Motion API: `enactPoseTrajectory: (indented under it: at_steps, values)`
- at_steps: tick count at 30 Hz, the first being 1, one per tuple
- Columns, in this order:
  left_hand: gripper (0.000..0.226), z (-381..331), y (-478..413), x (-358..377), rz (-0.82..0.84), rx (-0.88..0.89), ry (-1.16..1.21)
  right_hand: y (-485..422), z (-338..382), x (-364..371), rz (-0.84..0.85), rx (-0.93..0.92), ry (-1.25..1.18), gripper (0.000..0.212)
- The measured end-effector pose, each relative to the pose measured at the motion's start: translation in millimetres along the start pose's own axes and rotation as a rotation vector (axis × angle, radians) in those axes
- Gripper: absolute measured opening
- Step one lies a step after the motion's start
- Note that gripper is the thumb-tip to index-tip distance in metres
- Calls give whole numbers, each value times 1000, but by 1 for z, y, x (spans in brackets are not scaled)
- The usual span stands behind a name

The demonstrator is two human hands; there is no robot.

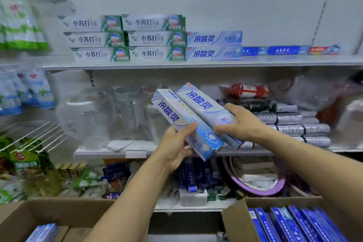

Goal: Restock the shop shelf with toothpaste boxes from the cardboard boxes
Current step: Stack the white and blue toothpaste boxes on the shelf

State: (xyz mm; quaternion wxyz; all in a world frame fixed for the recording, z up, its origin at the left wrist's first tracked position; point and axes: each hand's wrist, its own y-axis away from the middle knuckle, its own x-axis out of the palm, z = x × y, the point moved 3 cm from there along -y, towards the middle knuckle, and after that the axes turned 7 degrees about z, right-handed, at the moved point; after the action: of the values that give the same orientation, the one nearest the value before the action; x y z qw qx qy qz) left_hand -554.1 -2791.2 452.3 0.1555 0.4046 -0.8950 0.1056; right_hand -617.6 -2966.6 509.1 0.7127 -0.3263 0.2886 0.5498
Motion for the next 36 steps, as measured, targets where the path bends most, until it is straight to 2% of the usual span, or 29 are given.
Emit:
enactPoseTrajectory:
  at_steps: [3, 6, 9, 12, 17, 22, 32, 36]
  values:
    - [32, -22, -27, 14, -20, 60, 13, -19, 1, -34, -46, -55, 26, 36]
    - [24, -43, -55, 21, -32, 115, 5, -44, 4, -65, -107, -111, 156, 46]
    - [26, -69, -84, 22, -45, 177, -24, -73, 5, -95, -187, -150, 242, 62]
    - [21, -98, -114, 21, -58, 243, -36, -105, 9, -129, -259, -233, 275, 59]
    - [7, -138, -156, 18, -102, 306, -33, -166, 18, -179, -385, -211, 593, 68]
    - [10, -157, -186, 15, -102, 313, -27, -221, 18, -199, -398, -231, 848, 72]
    - [4, -161, -222, 20, -122, 328, 4, -264, -2, -203, -351, -266, 832, 68]
    - [3, -157, -227, 26, -125, 339, 27, -274, -1, -199, -348, -273, 832, 55]
